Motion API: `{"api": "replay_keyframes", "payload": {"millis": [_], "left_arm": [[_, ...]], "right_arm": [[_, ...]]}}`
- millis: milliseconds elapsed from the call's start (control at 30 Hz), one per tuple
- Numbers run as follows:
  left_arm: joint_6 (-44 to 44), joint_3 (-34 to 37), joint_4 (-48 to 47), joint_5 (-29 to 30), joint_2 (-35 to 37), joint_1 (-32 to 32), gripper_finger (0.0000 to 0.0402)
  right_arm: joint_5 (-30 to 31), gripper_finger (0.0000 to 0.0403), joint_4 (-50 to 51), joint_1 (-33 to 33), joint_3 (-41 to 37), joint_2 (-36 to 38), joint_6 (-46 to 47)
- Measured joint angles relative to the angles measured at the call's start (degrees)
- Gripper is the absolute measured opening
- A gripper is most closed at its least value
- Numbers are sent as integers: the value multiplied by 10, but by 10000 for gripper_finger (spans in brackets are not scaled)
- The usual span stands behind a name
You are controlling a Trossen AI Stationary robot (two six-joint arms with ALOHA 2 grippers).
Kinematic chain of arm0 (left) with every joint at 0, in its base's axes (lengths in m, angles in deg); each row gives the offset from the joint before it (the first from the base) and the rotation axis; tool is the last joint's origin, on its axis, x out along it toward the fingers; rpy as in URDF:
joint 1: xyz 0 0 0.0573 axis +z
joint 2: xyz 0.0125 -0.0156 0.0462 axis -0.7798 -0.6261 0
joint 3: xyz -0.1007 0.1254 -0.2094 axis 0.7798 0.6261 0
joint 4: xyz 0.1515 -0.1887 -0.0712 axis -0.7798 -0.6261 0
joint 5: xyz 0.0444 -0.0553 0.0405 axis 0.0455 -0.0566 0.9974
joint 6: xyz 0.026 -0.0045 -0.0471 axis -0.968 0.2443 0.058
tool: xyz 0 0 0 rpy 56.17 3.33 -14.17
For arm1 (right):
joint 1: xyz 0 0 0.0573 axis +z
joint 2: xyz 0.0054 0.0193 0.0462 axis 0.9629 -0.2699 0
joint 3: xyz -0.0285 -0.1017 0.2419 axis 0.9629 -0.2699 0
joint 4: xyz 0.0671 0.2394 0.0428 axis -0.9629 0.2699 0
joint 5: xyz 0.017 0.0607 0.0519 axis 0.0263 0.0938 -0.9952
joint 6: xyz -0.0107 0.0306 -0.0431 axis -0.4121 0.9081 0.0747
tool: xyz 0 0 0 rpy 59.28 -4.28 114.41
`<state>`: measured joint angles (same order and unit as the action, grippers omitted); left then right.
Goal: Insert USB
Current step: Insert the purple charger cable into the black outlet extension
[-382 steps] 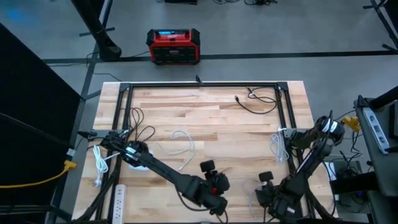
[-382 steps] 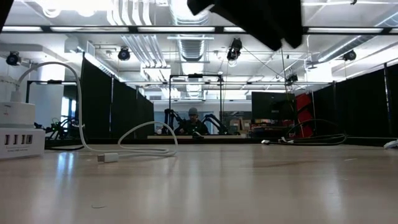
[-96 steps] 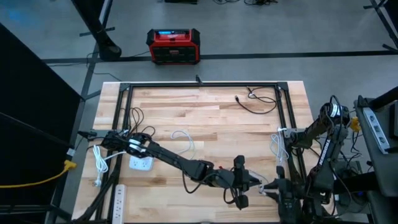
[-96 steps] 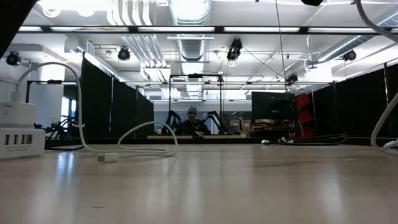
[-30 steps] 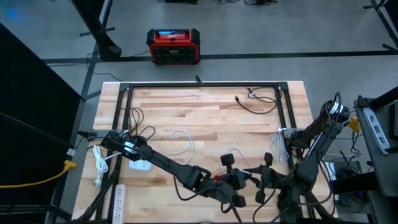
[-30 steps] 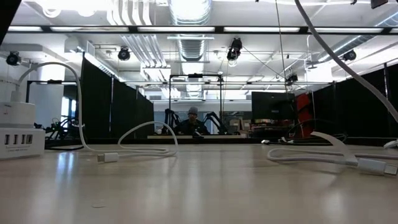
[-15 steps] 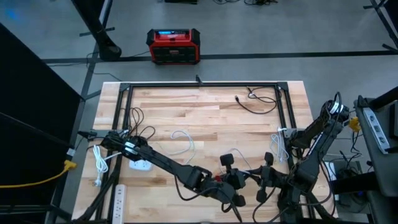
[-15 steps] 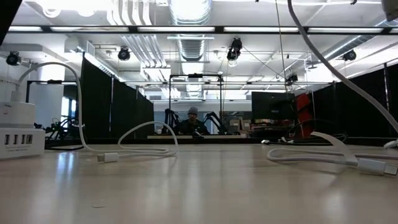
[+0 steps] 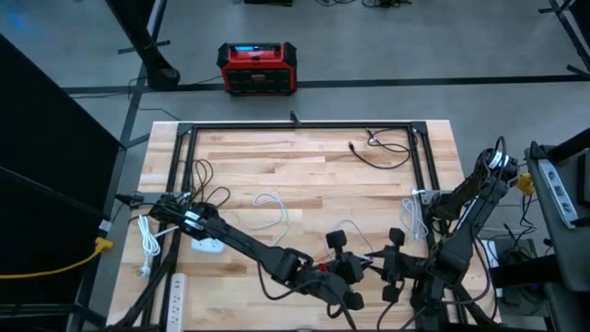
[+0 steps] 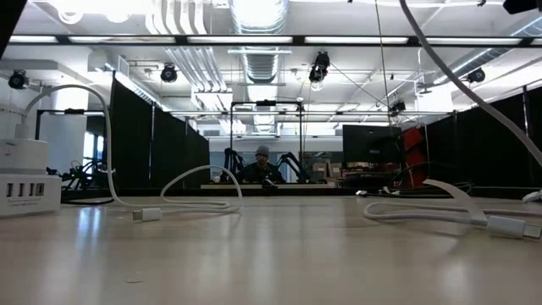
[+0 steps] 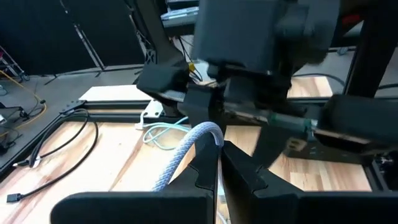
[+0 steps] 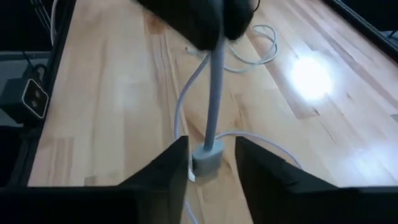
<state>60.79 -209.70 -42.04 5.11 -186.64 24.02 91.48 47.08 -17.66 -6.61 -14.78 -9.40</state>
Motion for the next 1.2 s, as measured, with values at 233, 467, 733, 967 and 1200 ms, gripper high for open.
{"api": "replay_keyframes", "payload": {"millis": [233, 467, 733, 967, 1200], "left_arm": [[0, 0, -2, 0, 1, 0, 0], [-1, 0, -5, -2, 1, 0, 0], [-1, 0, -10, -3, 0, 0, 0], [7, 0, -14, -9, -1, -4, 0], [10, 1, -13, -45, -1, -5, 0]], "right_arm": [[26, 122, -4, 0, 0, 0, 5], [29, 30, -4, 0, 0, 0, 11], [23, 16, 12, 0, 0, 0, 29], [-4, 16, 21, 16, 1, 1, 53], [-7, 16, 28, 74, 1, 9, 127]]}}
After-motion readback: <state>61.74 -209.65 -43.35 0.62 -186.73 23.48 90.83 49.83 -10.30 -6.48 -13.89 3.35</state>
